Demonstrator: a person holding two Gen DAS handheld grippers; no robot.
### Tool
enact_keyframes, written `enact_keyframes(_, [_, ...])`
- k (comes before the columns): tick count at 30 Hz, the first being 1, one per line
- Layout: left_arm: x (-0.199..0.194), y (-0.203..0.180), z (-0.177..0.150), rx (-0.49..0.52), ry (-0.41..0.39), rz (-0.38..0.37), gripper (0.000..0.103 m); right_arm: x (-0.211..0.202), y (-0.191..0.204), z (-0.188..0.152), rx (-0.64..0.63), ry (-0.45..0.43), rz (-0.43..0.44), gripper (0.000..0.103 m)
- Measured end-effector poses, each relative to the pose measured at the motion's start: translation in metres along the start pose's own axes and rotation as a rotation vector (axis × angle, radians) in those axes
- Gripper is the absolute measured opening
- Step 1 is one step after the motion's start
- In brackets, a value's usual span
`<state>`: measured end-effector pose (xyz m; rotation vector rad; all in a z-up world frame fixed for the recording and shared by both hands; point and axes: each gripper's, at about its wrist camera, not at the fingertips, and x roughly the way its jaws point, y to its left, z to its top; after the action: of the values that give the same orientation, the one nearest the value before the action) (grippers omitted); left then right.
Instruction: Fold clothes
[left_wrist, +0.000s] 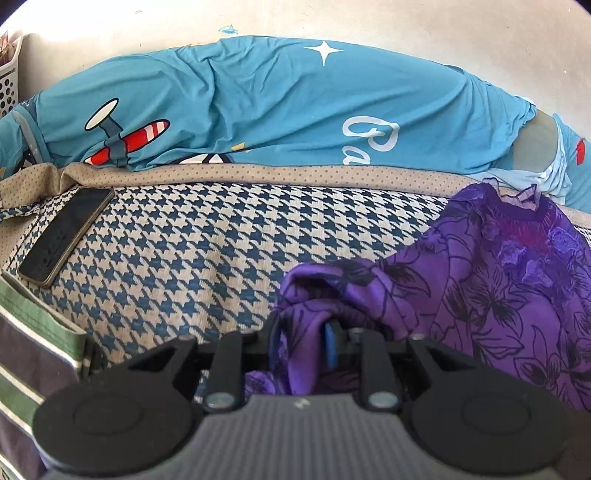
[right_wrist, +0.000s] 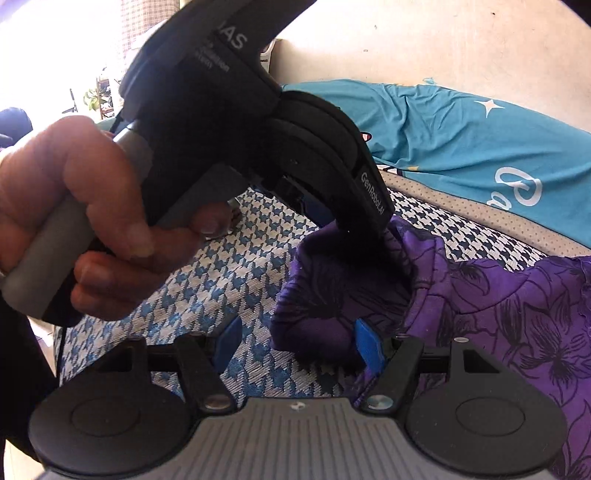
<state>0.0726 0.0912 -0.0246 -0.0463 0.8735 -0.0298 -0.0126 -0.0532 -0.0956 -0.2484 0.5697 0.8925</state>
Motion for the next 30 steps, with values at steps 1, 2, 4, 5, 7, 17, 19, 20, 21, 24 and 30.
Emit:
enact_keyframes(1, [0.0, 0.002, 0.0, -0.006, 0.006, -0.002, 0.03, 0.004, 0.001, -0.001, -0.005, 0.0, -0.009, 0.066])
enact_keyframes(2, [0.001, 0.004, 0.001, -0.014, 0.014, -0.004, 0.036, 0.007, 0.002, -0.001, -0.011, 0.004, -0.021, 0.061])
enact_keyframes(4, [0.002, 0.009, 0.001, -0.038, 0.033, -0.015, 0.046, 0.013, 0.003, -0.003, -0.023, 0.012, -0.046, 0.05])
enact_keyframes(5, [0.003, 0.013, 0.001, -0.054, 0.042, -0.025, 0.054, 0.017, 0.004, -0.003, -0.029, 0.016, -0.058, 0.04])
enact_keyframes(7, [0.001, 0.02, 0.003, -0.089, 0.045, -0.037, 0.075, 0.021, 0.002, -0.004, -0.017, 0.017, -0.067, 0.018])
enact_keyframes(17, [-0.024, 0.06, 0.015, -0.223, -0.065, 0.001, 0.103, 0.002, -0.04, 0.015, 0.288, -0.087, -0.041, 0.007])
enact_keyframes(19, [-0.022, 0.064, 0.015, -0.242, -0.058, 0.028, 0.103, -0.01, -0.055, 0.021, 0.368, -0.131, -0.035, 0.007])
enact_keyframes(20, [-0.02, 0.065, 0.015, -0.242, -0.051, 0.038, 0.103, -0.016, -0.062, 0.023, 0.408, -0.154, -0.033, 0.007])
enact_keyframes(21, [-0.018, 0.064, 0.014, -0.236, -0.04, 0.051, 0.103, -0.023, -0.069, 0.025, 0.444, -0.177, -0.034, 0.007])
enact_keyframes(24, [-0.012, 0.056, 0.011, -0.211, -0.015, 0.061, 0.103, -0.049, -0.091, 0.031, 0.51, -0.248, -0.083, 0.007])
enact_keyframes(30, [-0.007, 0.036, 0.01, -0.165, -0.002, 0.048, 0.103, -0.1, -0.131, 0.029, 0.637, -0.357, -0.271, 0.007])
